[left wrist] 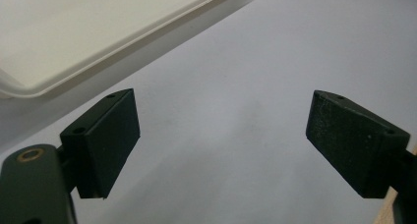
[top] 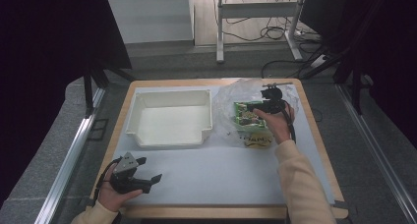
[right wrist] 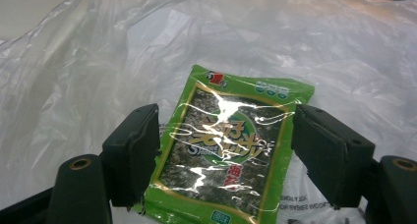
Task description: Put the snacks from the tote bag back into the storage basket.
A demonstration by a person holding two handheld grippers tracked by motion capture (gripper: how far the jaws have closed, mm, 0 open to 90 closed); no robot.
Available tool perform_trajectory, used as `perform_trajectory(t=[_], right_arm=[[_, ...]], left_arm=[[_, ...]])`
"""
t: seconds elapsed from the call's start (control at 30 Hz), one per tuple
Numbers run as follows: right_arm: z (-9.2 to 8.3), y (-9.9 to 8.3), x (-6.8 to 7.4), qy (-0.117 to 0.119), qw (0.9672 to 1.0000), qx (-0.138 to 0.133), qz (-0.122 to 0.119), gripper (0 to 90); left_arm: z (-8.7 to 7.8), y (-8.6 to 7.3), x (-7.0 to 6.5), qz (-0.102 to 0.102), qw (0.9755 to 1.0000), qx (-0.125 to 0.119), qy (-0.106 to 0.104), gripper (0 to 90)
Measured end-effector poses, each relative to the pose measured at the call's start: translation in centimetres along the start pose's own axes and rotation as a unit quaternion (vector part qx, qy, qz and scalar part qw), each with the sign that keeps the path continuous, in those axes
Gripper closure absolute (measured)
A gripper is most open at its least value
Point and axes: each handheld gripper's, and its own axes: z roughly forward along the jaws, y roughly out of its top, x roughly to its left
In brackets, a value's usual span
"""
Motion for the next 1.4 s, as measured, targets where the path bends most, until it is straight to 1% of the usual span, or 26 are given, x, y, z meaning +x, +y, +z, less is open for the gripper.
perform_trajectory(t=[0.17, 0.33, 0.37, 0.5, 0.7, 0.87, 1.0, 1.27, 1.4], right_arm=[[0.3, 0.3, -0.8, -0.007, 0.9999, 0.010, 0.009, 26.9], [0.6, 0.2, -1.4, -0.008, 0.9996, 0.018, 0.018, 26.9], [0.9, 0.1, -1.7, -0.009, 0.9995, 0.022, 0.023, 27.0], [1.2, 0.0, -2.1, -0.010, 0.9992, 0.029, 0.025, 27.2], [1.4, -0.1, -2.2, -0.009, 0.9990, 0.033, 0.028, 27.5], [1.8, -0.2, -2.3, -0.014, 0.9986, 0.043, 0.027, 27.8], [2.0, -0.3, -2.4, -0.017, 0.9985, 0.046, 0.023, 30.1], [2.3, -0.5, -2.4, -0.019, 0.9978, 0.061, 0.019, 34.0], [2.6, -0.5, -2.5, -0.023, 0.9969, 0.070, 0.025, 34.8]], left_arm=[[0.0, 0.0, 0.0, 0.000, 1.0000, 0.000, 0.000, 13.0], [0.0, 0.0, 0.0, 0.000, 1.0000, 0.000, 0.000, 13.0], [0.0, 0.0, 0.0, 0.000, 1.0000, 0.000, 0.000, 13.0], [0.0, 0.0, 0.0, 0.000, 1.0000, 0.000, 0.001, 13.0], [0.0, 0.0, 0.0, 0.000, 1.0000, 0.000, 0.000, 13.0], [-0.1, 0.0, 0.0, 0.000, 1.0000, 0.000, 0.001, 13.0], [-0.1, 0.0, 0.0, 0.000, 1.0000, 0.000, 0.001, 13.0], [-0.1, 0.0, 0.0, 0.001, 1.0000, 0.001, 0.002, 13.0], [0.0, 0.0, 0.0, 0.001, 1.0000, 0.001, 0.003, 13.0]])
